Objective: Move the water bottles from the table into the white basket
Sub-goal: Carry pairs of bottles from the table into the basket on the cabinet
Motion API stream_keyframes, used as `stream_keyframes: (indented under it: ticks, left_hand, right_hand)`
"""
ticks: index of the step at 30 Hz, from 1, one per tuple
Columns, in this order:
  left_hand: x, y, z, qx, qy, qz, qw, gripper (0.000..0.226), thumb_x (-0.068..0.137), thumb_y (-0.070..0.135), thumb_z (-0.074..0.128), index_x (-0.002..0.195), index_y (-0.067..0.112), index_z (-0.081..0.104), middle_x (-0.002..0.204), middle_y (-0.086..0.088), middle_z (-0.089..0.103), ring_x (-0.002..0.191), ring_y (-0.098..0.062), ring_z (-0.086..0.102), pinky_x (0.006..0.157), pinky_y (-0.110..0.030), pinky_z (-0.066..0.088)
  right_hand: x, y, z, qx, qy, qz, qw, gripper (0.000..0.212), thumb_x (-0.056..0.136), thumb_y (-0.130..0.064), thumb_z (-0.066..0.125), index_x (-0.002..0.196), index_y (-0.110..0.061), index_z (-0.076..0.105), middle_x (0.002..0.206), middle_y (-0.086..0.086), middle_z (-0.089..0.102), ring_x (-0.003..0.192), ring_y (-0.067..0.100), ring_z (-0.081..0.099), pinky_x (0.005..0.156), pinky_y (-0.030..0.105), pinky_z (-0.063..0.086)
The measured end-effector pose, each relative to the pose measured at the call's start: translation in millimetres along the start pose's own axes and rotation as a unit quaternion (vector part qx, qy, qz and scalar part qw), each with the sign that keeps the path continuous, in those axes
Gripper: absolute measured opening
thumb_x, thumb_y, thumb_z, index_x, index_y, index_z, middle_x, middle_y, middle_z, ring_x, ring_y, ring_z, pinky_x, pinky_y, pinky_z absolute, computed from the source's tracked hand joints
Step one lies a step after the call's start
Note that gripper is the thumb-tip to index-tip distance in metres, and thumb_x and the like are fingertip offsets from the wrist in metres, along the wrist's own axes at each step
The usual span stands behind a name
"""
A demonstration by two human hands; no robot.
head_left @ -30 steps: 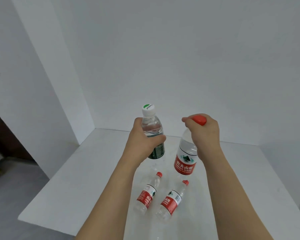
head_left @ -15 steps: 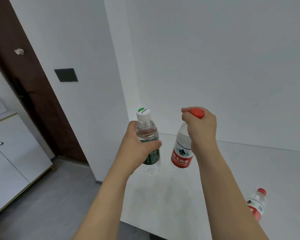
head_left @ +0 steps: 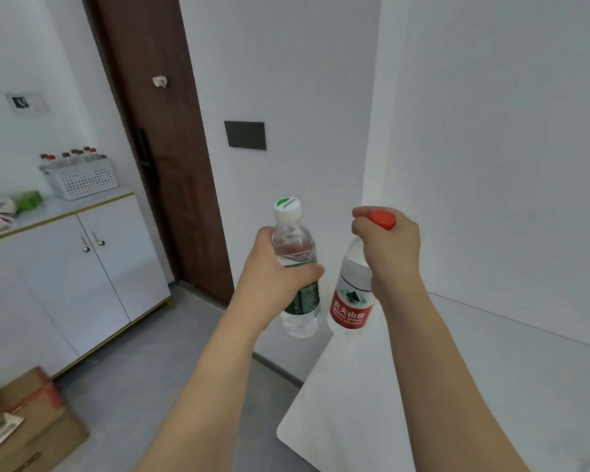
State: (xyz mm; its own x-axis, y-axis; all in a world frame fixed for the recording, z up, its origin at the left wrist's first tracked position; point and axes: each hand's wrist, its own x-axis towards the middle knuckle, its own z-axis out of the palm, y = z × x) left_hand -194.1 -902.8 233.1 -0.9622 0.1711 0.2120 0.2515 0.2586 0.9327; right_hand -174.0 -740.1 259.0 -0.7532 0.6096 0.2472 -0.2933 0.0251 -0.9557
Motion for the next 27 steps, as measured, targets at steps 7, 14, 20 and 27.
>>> stream_keyframes:
  ticks: [7,14,20,27]
  left_hand:
    - [108.3,-38.9,-73.1,0.036,0.028,-0.015,0.999,0.064,0.054,0.037,0.085,0.107,0.041,0.049,0.102,0.012,0.066,0.098,-0.011,0.067,0.082,-0.036,0.056]
    - [195.2,-72.6,-145.4,0.042,0.071,-0.012,0.997,0.064,0.045,0.048,0.08,0.099,0.05,0.047,0.096,0.019,0.067,0.093,-0.006,0.068,0.081,-0.036,0.056]
    - [254.0,-113.9,-206.3,0.027,0.07,-0.029,0.997,0.066,0.048,0.042,0.082,0.106,0.04,0.05,0.098,0.013,0.068,0.095,-0.011,0.069,0.087,-0.046,0.058]
    - [325.9,-158.2,-301.2,0.018,0.039,-0.009,0.999,0.061,0.066,0.028,0.087,0.111,0.04,0.047,0.106,0.012,0.065,0.1,-0.012,0.065,0.09,-0.043,0.056]
  right_hand:
    - [66.1,31.0,117.7,0.028,-0.057,0.008,0.998,0.024,0.071,-0.008,0.066,0.082,-0.028,0.074,0.085,-0.016,0.07,0.07,-0.012,0.06,0.063,0.015,0.043]
    - [112.9,59.2,222.5,0.029,-0.074,0.008,0.997,0.025,0.073,-0.009,0.065,0.086,-0.028,0.075,0.091,-0.014,0.07,0.082,-0.003,0.062,0.067,0.019,0.043]
    - [134.1,85.5,310.6,0.003,-0.075,0.01,0.997,0.023,0.074,-0.012,0.065,0.084,-0.031,0.074,0.092,-0.013,0.07,0.089,0.006,0.062,0.07,0.023,0.045]
    - [139.7,105.7,438.3,-0.019,-0.056,-0.005,0.998,0.019,0.074,-0.016,0.066,0.082,-0.032,0.073,0.089,-0.016,0.069,0.086,0.005,0.061,0.065,0.021,0.043]
